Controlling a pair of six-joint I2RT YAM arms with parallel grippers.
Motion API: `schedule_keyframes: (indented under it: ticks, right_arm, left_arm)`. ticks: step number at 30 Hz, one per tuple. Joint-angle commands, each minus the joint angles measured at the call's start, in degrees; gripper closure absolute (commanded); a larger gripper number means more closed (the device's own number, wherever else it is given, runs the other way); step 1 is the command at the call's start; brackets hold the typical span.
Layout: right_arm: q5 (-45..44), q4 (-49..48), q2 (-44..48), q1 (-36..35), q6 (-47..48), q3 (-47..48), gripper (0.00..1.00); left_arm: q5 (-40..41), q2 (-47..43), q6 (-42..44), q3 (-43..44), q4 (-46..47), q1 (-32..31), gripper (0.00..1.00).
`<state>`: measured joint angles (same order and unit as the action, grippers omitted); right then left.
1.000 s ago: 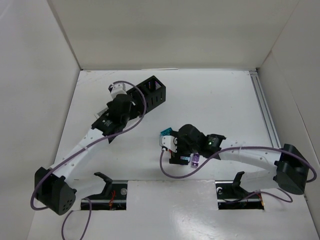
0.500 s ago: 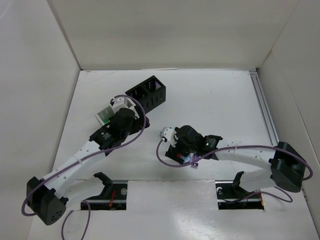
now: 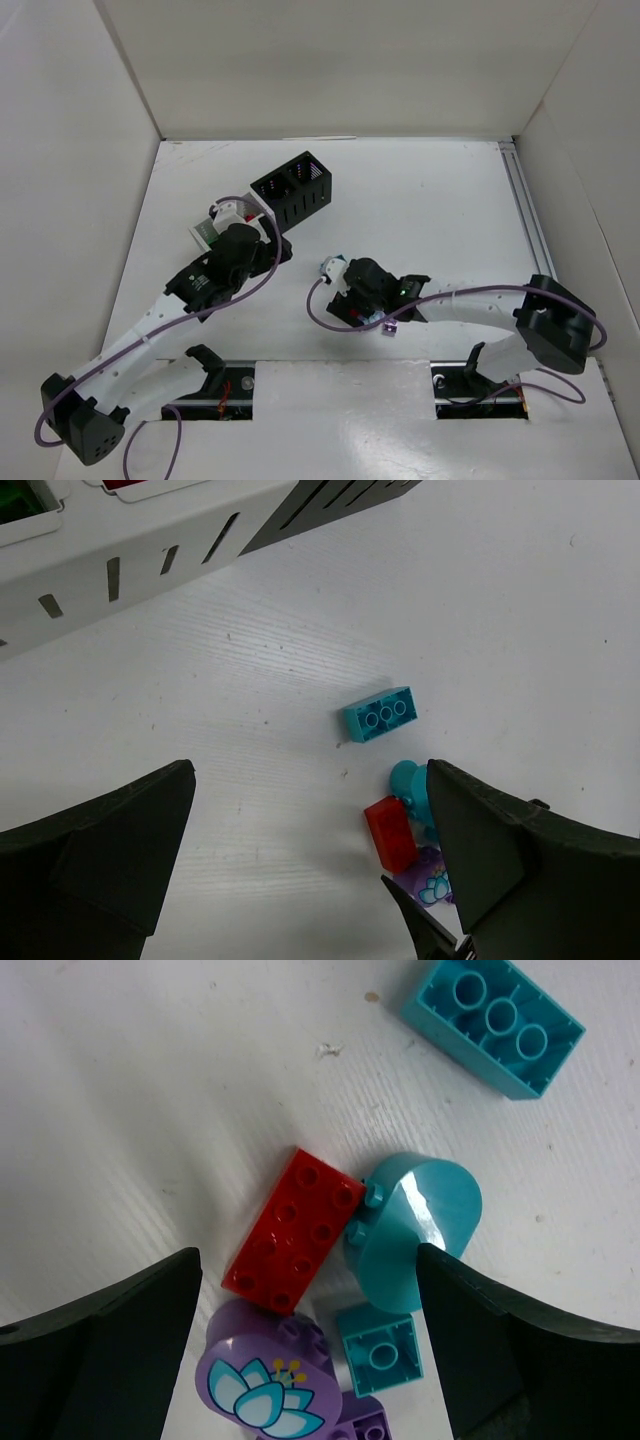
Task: Sort the legos into containers by color
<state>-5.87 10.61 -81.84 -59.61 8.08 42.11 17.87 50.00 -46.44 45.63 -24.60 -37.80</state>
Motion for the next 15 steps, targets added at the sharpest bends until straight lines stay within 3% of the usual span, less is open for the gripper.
schedule_keyframes:
  ticks: [1,5,8,15]
  right_arm:
    - [2.1,-0.9,-2.3,-0.9,-1.6,2.1,0.08]
    - [3.2,0.8,-3.5,-2.0,-2.1,2.1,0.11]
    - [-1.1,4.6,-2.4,-4.6,-3.5,3.5,0.11]
    - [-4.8,7.3,6.2,-6.9,-5.5,3.6,0.11]
  left_arm:
    - [0.9,-1.7,-1.1,-0.6,-1.3,-0.3,0.00]
    - [0.9,-3.0,-1.6,-0.6,-1.9,-0.3,0.00]
    - [0.9,-4.1,-2.2,-1.3,-2.4,-0.3,0.00]
    - [2.0,-5.3,-2.2,-1.9,-2.9,-0.3,0.00]
